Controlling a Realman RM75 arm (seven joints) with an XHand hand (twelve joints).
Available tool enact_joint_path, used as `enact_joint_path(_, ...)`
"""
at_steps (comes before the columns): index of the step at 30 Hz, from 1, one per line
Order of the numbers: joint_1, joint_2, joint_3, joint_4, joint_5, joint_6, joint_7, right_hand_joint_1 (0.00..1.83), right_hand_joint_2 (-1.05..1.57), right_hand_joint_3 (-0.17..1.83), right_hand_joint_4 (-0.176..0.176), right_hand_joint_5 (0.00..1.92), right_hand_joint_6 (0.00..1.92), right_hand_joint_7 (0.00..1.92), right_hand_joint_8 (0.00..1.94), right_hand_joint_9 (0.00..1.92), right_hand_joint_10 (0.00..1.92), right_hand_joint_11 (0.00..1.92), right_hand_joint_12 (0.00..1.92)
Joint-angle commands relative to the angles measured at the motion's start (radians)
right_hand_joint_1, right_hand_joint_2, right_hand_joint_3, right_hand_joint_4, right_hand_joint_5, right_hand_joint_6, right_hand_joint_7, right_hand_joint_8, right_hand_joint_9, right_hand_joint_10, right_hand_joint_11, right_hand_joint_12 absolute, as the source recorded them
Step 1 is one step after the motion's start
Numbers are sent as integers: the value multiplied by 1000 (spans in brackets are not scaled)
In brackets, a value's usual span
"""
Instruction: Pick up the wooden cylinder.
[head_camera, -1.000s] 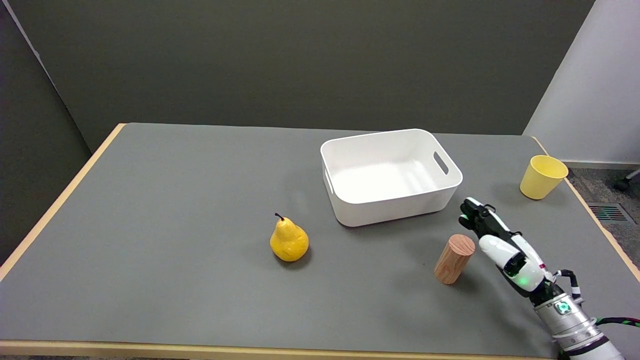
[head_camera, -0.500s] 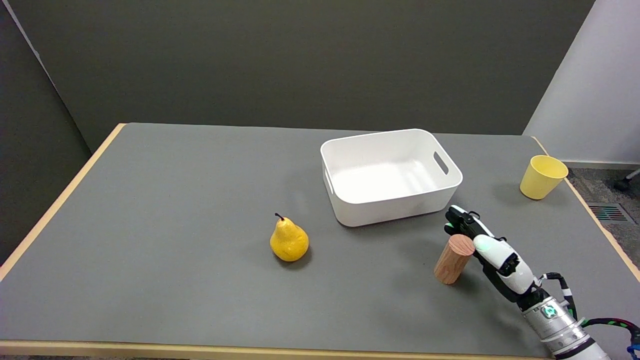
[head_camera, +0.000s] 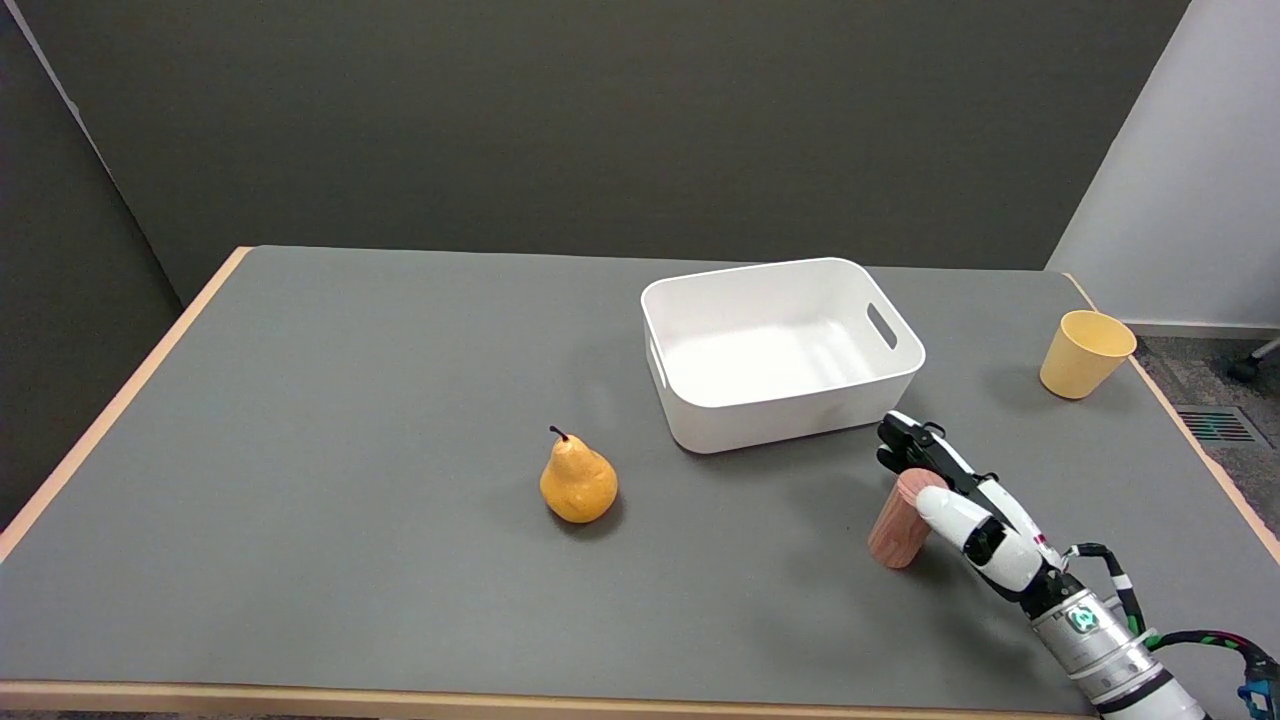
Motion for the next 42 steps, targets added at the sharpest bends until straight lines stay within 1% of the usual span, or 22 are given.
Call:
enact_joint_path(1, 58, -11, -13, -16, -21, -29, 8, 291, 636, 987, -176, 42, 352, 25, 130, 15, 96, -1, 471)
enact_joint_path(11, 90, -21, -23, -31, -45, -59, 8, 291, 631, 985, -176, 38, 383, 25, 137, 15, 102, -1, 476)
enact_joint_path(15, 92, -25, -23, -34, -45, -59, 8, 347, 629, 979, -176, 36, 388, 23, 145, 13, 111, -1, 483)
enact_joint_path(18, 92, -25, -22, -35, -45, -59, 8, 313, 656, 836, -176, 40, 396, -1, 236, -1, 148, -1, 545)
enact_joint_path(20, 93, -24, -21, -39, -45, -57, 8, 459, 661, 867, -176, 37, 396, -1, 216, -1, 136, -1, 542)
enact_joint_path(25, 97, -22, -21, -48, -45, -53, 8, 587, 680, 895, -176, 37, 399, -1, 200, -1, 131, -1, 545)
enact_joint_path(39, 97, -17, -13, -63, -45, -44, 9, 674, 673, 919, -176, 35, 402, -1, 178, -1, 125, -1, 572)
enact_joint_path(42, 97, -14, -13, -65, -45, -38, 9, 720, 674, 929, -176, 33, 412, -1, 181, -1, 135, -1, 585)
